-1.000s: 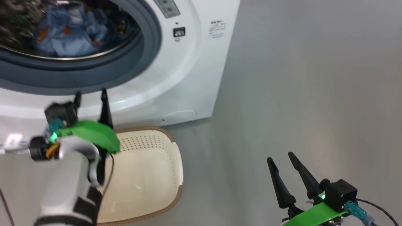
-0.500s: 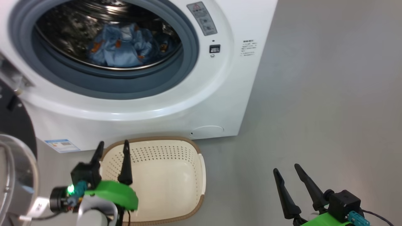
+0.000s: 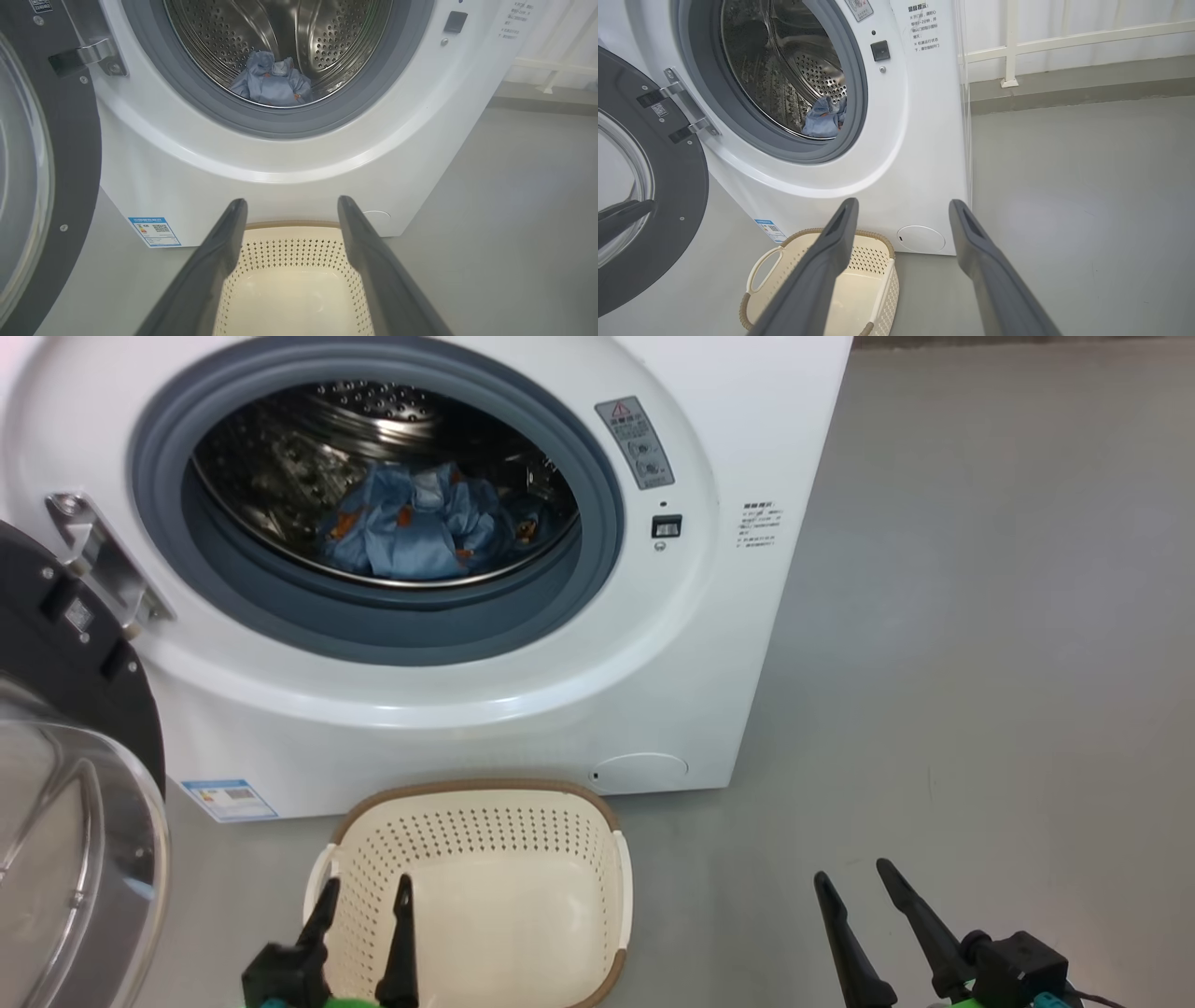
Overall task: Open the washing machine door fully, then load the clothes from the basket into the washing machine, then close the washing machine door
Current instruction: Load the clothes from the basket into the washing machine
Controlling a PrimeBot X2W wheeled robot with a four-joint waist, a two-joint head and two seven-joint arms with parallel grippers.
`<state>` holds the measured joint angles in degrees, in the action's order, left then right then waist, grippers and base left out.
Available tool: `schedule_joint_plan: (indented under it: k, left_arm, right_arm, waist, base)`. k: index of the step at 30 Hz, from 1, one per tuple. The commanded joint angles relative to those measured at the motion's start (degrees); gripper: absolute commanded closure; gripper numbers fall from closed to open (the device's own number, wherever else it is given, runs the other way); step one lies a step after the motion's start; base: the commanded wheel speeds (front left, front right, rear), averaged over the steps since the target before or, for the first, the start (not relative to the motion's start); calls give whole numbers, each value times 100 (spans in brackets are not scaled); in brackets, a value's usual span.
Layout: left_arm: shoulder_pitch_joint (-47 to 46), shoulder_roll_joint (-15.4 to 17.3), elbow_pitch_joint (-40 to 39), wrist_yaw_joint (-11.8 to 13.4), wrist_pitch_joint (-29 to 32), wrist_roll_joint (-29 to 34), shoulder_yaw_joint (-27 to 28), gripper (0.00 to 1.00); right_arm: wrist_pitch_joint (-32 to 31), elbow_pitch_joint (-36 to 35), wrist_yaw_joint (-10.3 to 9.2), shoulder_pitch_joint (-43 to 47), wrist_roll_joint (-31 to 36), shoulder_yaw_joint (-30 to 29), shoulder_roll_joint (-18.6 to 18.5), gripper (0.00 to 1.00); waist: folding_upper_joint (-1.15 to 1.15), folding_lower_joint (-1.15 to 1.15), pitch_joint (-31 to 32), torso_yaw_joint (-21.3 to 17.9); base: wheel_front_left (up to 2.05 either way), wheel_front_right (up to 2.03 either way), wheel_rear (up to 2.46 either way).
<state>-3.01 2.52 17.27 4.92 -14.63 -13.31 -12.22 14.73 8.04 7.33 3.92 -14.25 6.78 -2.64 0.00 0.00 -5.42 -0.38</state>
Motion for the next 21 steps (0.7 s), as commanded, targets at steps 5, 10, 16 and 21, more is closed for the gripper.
schedule_joint_plan:
  k: [5, 10, 16, 21]
  left_arm:
    - [349, 37, -378, 252, -37, 43, 359, 0]
    - [663, 37, -480, 317, -37, 33, 483, 0]
    - [987, 36, -678, 349, -37, 29, 612, 0]
    - [1173, 36, -836, 351, -37, 20, 695, 0]
  right_arm:
    - [27, -132, 16, 109, 24, 102, -23, 0]
    - [27, -153, 16, 232, 96, 34, -26, 0]
    - [27, -228, 16, 366, 141, -24, -111, 0]
    - [27, -299, 16, 461, 167, -116, -171, 0]
  waist:
    - [0, 0, 242, -26]
    - [0, 0, 429, -55]
    - [0, 0, 578, -89]
    - [0, 0, 677, -109]
  base:
    - [0, 0, 0]
    - [0, 0, 0]
    - [0, 0, 0]
    - [0, 0, 0]
